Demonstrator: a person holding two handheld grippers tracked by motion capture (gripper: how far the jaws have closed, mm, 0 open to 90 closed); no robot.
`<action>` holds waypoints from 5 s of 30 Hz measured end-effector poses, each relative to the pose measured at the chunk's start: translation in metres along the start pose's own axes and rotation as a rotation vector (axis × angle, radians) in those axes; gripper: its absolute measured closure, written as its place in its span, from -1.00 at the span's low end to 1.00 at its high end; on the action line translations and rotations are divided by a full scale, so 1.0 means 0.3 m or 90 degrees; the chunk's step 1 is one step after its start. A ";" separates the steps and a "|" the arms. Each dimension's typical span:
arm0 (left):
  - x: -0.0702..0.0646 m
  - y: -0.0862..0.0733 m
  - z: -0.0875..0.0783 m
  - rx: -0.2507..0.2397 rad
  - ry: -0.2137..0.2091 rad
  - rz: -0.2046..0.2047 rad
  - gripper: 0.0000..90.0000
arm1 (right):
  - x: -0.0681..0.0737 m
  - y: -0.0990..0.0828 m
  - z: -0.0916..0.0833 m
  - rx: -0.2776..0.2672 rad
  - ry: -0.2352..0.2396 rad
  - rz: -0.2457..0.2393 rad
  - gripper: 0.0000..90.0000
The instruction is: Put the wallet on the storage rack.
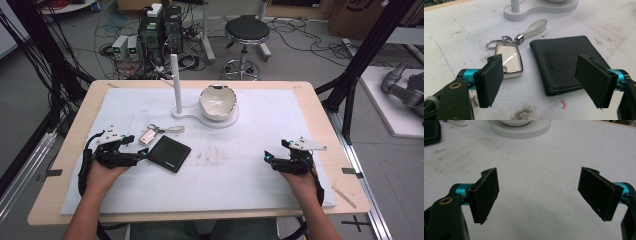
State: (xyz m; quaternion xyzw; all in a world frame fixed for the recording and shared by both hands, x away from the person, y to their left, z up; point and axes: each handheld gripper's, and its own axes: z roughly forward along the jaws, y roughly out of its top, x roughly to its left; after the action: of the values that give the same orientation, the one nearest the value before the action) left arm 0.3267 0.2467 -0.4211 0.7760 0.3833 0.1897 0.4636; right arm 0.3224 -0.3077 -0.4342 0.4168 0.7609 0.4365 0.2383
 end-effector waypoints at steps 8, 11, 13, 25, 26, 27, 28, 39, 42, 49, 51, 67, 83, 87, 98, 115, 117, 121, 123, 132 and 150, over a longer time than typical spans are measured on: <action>0.012 0.001 0.011 -0.006 0.008 -0.004 -0.49 | 0.001 -0.006 -0.001 0.015 0.001 -0.022 -0.61; 0.018 -0.002 0.009 -0.008 0.011 -0.015 -0.49 | -0.003 -0.003 -0.006 0.012 -0.005 -0.025 -0.61; 0.024 -0.004 0.008 -0.011 0.009 -0.024 -0.49 | -0.005 -0.005 -0.011 0.014 -0.010 -0.018 -0.61; 0.026 -0.005 0.032 -0.001 0.001 -0.032 -0.49 | -0.004 -0.012 -0.016 0.024 -0.014 -0.026 -0.61; 0.026 -0.005 0.032 -0.001 0.001 -0.032 -0.49 | -0.004 -0.012 -0.016 0.024 -0.014 -0.026 -0.61; 0.023 -0.004 0.038 0.001 -0.002 -0.030 -0.49 | -0.004 -0.013 -0.017 0.025 -0.015 -0.027 -0.61; 0.016 -0.001 0.056 0.009 -0.011 -0.025 -0.49 | -0.004 -0.016 -0.021 0.025 -0.016 -0.029 -0.61; -0.015 0.010 0.158 0.065 -0.055 -0.008 -0.48 | -0.019 -0.041 -0.062 0.029 -0.033 -0.025 -0.61; -0.021 0.014 0.177 0.074 -0.061 -0.004 -0.47 | -0.023 -0.048 -0.071 0.031 -0.036 -0.024 -0.61; -0.022 0.013 0.198 0.088 -0.064 -0.005 -0.45 | -0.029 -0.056 -0.085 0.031 -0.042 -0.024 -0.61; -0.022 0.010 0.204 0.097 -0.066 -0.003 -0.41 | -0.029 -0.058 -0.089 0.032 -0.044 -0.021 -0.61; -0.011 0.005 0.204 0.107 -0.096 -0.039 0.16 | -0.011 -0.052 -0.076 0.037 -0.036 -0.039 -0.61; -0.037 0.053 0.149 0.084 -0.051 0.019 0.78 | -0.010 -0.050 -0.073 0.033 -0.034 -0.051 -0.61; -0.058 0.091 0.102 0.040 -0.053 0.033 0.80 | -0.009 -0.048 -0.065 0.034 -0.031 -0.053 -0.61; -0.109 0.216 0.018 -0.013 -0.054 0.073 0.83 | 0.008 -0.042 -0.056 0.039 -0.024 -0.057 -0.61; -0.180 0.487 0.080 -0.041 -0.055 0.123 0.83 | 0.019 -0.035 -0.035 0.039 -0.010 -0.068 -0.61; -0.179 0.500 0.087 -0.043 -0.055 0.122 0.83 | 0.022 -0.033 -0.034 0.040 -0.009 -0.069 -0.61; -0.174 0.552 0.115 -0.044 -0.051 0.124 0.83 | 0.025 -0.033 -0.032 0.041 -0.008 -0.070 -0.61; -0.171 0.576 0.131 -0.046 -0.052 0.123 0.83 | 0.024 -0.035 -0.031 0.041 -0.008 -0.072 -0.61; -0.169 0.654 0.207 -0.041 -0.054 0.122 0.83 | 0.018 -0.038 -0.032 0.043 -0.008 -0.068 -0.61; -0.197 0.754 0.401 -0.031 -0.050 0.119 0.83 | 0.024 -0.037 -0.027 0.043 -0.006 -0.068 -0.61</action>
State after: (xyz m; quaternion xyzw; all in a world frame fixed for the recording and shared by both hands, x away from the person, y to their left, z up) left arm 0.4622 0.0695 -0.2818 0.8036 0.2865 0.2109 0.4772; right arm 0.3078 -0.3084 -0.4395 0.3856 0.7950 0.3955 0.2508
